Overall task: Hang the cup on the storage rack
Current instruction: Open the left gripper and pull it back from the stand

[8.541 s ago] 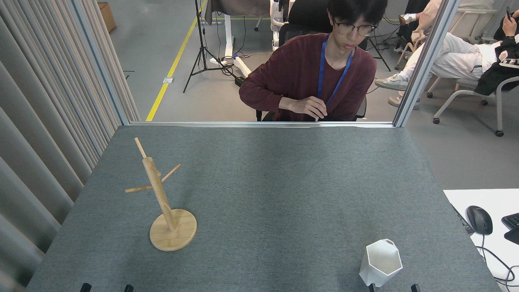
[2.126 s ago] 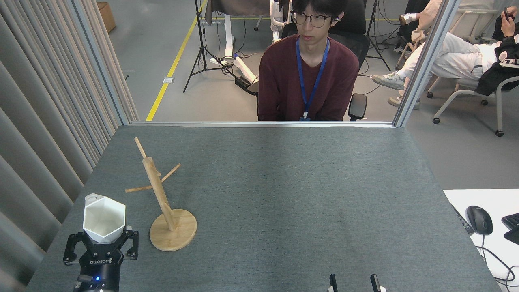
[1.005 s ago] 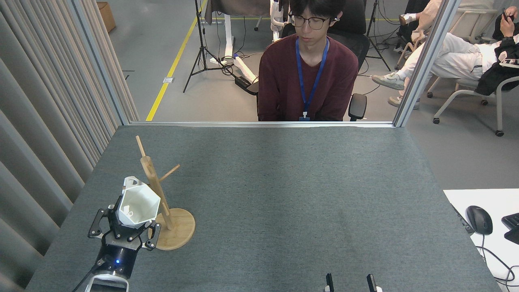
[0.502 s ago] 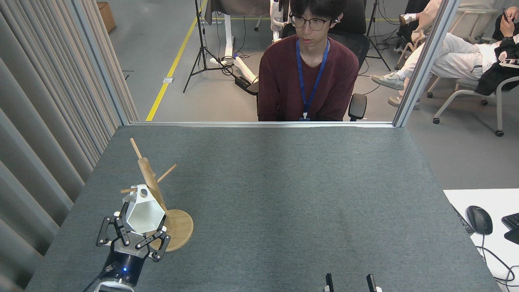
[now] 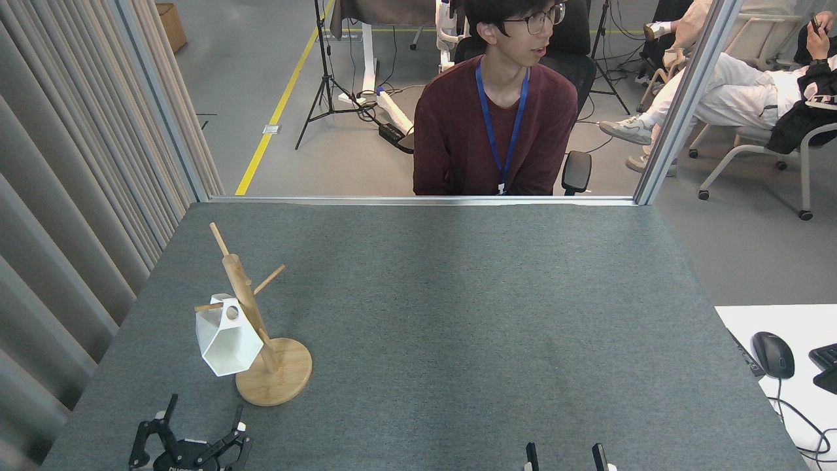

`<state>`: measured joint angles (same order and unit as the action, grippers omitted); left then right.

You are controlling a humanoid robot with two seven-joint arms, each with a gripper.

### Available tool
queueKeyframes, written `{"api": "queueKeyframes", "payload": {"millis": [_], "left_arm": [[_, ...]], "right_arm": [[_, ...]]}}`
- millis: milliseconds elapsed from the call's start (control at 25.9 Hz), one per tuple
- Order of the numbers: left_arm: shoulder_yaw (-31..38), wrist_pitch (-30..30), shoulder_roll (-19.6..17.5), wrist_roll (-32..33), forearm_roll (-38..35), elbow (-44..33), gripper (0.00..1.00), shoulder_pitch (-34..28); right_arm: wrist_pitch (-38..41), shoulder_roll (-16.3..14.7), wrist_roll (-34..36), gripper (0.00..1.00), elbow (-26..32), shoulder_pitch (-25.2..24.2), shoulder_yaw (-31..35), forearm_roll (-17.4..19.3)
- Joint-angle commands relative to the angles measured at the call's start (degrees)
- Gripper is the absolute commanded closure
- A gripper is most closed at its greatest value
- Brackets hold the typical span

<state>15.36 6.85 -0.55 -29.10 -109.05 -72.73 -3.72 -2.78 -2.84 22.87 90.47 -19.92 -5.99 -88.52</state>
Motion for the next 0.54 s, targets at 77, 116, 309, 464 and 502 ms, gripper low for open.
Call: {"api": "queueKeyframes", "payload": {"millis": [77,116,309,464,502], "left_arm": [[0.9,16.4,-0.6,5.5,21.4,-9.3,0.00,-10.5],[0.9,18.5,-0.6,7.8,24.1,-10.8,0.00,-12.3],[1.1,20.6,-1.0,9.7,27.3,-14.3,0.00,-15.4],[1.2,22.0,-1.5,8.8,29.8,-16.3,0.00,-16.4],[1.2,22.0,-1.5,8.4,29.8,-16.5,0.00,-16.4]], "right_arm": [[-0.1,-0.4,0.4,0.01,0.7,-1.2,0.1,-0.2],[-0.1,-0.5,0.5,0.01,0.9,-1.3,0.1,-0.3],[-0.2,-0.9,0.6,0.01,1.2,-2.1,0.3,-1.1],[-0.1,-1.3,0.6,0.01,1.3,-2.2,0.7,-1.0],[-0.2,-1.3,0.6,0.01,1.3,-2.3,0.9,-1.0]]}}
